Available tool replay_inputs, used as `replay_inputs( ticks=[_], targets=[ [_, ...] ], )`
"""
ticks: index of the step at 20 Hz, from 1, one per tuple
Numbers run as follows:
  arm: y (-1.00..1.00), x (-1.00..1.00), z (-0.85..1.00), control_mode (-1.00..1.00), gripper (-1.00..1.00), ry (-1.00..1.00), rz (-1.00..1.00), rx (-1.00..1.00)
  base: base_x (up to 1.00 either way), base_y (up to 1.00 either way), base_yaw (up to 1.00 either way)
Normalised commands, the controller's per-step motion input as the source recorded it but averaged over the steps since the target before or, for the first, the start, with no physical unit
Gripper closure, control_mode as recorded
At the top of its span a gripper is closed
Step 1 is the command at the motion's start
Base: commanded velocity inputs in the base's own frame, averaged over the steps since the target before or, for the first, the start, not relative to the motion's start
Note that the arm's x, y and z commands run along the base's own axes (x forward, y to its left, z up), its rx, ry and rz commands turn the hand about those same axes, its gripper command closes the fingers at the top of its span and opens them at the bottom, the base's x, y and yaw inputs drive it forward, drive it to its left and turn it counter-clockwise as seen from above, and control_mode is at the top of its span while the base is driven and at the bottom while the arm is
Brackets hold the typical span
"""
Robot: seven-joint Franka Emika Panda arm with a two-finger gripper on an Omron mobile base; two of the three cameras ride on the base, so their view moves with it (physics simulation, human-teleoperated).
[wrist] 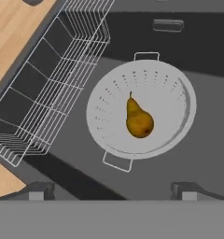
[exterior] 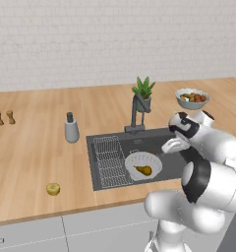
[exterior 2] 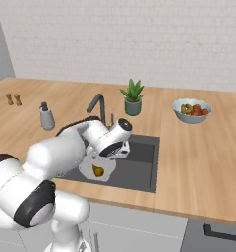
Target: Put the colander in the sink, put the pear, kiwi in the colander, and turn on the sink faucet and pour water over the colander.
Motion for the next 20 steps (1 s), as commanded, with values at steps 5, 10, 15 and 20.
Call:
replay_inputs(
  ticks=[5,10,15,20],
  targets=[
    [0.52,-0.68,0.49,-1.0,-1.0,-0.11,-0.07,-0.16,0.0,0.0,0.0],
    [0.66,-0.54,0.51,-1.0,-1.0,-0.01,-0.11,-0.03,0.0,0.0,0.0],
    [0.65,-0.54,0.48,-1.0,-1.0,0.0,-0.09,0.0,0.0,0.0,0.0],
    [0.73,-0.4,0.49,-1.0,-1.0,0.04,-0.07,0.0,0.0,0.0,0.0]
  ],
)
